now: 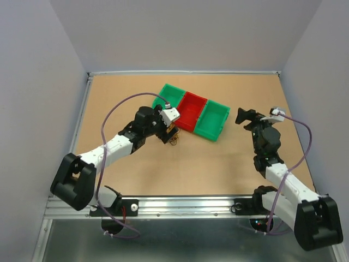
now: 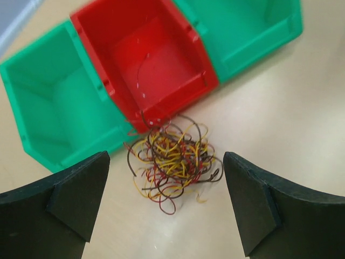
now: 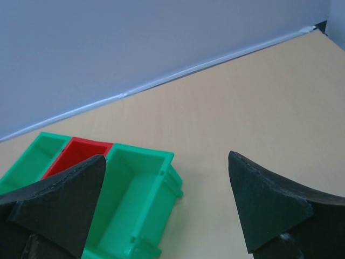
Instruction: Untangle the cables
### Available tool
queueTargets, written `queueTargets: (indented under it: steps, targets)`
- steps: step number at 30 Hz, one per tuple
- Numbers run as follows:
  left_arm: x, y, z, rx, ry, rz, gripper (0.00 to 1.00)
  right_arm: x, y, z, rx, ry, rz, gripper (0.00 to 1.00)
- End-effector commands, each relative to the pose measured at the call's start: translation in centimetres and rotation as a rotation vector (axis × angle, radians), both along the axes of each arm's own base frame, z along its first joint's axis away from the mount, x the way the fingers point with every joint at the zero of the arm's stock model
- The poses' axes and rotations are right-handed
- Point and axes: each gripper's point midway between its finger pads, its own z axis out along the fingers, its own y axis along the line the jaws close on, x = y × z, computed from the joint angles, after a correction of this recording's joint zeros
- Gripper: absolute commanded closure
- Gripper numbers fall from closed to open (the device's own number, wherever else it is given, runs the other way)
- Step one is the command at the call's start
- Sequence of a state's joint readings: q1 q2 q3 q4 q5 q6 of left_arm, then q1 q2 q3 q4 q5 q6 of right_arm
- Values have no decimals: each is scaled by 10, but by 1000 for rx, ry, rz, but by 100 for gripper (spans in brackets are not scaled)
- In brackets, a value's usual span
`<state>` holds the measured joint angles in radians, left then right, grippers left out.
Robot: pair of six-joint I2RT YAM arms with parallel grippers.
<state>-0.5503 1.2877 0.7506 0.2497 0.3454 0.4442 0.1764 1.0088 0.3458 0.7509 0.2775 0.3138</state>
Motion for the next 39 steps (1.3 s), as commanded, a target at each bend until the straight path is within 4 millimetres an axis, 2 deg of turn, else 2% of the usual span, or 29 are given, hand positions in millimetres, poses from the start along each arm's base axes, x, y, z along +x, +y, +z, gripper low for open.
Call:
queueTargets:
  steps: [1, 3, 4, 5, 6, 9, 10, 11, 13, 14, 16, 17, 23, 26, 29, 31, 34, 36, 39]
  targets:
    - [24, 9, -11, 85, 32, 117, 1, -24, 9, -7, 80, 62, 55, 0]
    - [27, 7, -31, 132, 85, 132, 3, -36, 13, -6, 79, 96, 89, 0]
    - [31, 6, -32, 144, 89, 142, 4, -42, 13, -22, 79, 186, 88, 0]
    - [31, 6, -38, 156, 104, 138, 7, -42, 14, -13, 97, 197, 88, 0]
    - [31, 4, -46, 172, 124, 132, 9, -43, 15, -17, 101, 229, 95, 0]
    - [31, 2, -55, 189, 150, 118, 24, -42, 27, -41, 115, 353, 144, 0]
    - [31, 1, -56, 193, 153, 117, 31, -41, 30, -48, 118, 381, 153, 1]
    - [32, 1, -55, 196, 150, 115, 48, -39, 33, -54, 135, 408, 163, 3]
    - [29, -2, -59, 202, 166, 88, 67, -32, 45, -69, 148, 479, 212, 7]
    - [27, -4, -59, 205, 166, 69, 78, -29, 50, -73, 162, 500, 227, 15]
    - [25, -6, -58, 203, 166, 48, 87, -22, 56, -74, 179, 515, 240, 22]
    - [26, -6, -57, 205, 160, 47, 94, -18, 65, -78, 185, 520, 260, 22]
    - [22, -8, -47, 180, 120, 14, 100, -4, 86, -75, 188, 494, 258, 22]
    - [18, -9, -36, 159, 88, -11, 100, 2, 97, -83, 185, 510, 276, 22]
    - [14, -10, -34, 148, 78, -29, 100, 7, 103, -85, 176, 510, 268, 23]
    - [11, -13, -29, 135, 63, -48, 100, 12, 105, -91, 170, 527, 247, 26]
    - [8, -12, -26, 128, 49, -57, 100, 22, 99, -96, 163, 532, 188, 33]
    - [8, -12, -26, 126, 46, -59, 100, 28, 93, -107, 145, 554, 140, 52]
    - [10, -10, -25, 130, 36, -46, 100, 48, 94, -108, 121, 558, 112, 67]
